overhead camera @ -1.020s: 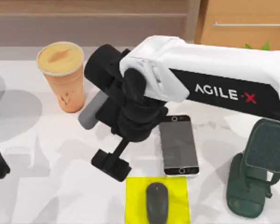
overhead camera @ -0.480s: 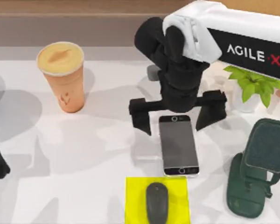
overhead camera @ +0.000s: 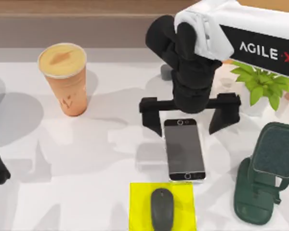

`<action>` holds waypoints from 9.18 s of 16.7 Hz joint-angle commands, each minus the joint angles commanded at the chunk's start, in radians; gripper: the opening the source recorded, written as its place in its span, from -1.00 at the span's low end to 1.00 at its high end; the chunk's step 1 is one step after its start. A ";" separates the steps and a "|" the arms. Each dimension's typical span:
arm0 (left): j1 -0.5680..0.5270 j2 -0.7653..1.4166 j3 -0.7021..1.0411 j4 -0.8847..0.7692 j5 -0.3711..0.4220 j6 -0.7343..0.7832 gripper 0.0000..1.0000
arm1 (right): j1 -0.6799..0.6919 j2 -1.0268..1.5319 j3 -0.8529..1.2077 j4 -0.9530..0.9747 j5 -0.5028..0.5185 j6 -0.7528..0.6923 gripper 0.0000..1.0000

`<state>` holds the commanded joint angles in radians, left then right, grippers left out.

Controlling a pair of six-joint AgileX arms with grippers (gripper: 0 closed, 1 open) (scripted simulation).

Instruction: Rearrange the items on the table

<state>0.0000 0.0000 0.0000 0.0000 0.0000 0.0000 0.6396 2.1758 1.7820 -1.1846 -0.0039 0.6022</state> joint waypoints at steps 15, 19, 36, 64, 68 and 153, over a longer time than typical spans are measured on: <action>0.000 0.000 0.000 0.000 0.000 0.000 1.00 | -0.002 0.074 -0.164 0.238 0.002 0.005 0.70; 0.000 0.000 0.000 0.000 0.000 0.000 1.00 | -0.002 0.074 -0.164 0.238 0.002 0.005 0.10; 0.000 0.000 0.000 0.000 0.000 0.000 1.00 | -0.002 0.061 -0.161 0.229 0.006 0.002 -1.00; 0.000 0.000 0.000 0.000 0.000 0.000 1.00 | 0.574 -0.670 -0.678 0.016 0.764 0.754 -1.00; 0.000 0.000 0.000 0.000 0.000 0.000 1.00 | 0.648 -0.770 -0.774 -0.034 0.971 0.941 -1.00; 0.000 0.000 0.000 0.000 0.000 0.000 1.00 | 0.612 -0.970 -1.021 0.153 1.095 0.885 1.00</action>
<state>0.0000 0.0000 0.0000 0.0000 0.0000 0.0000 1.2521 1.2055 0.7611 -1.0321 1.0908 1.4874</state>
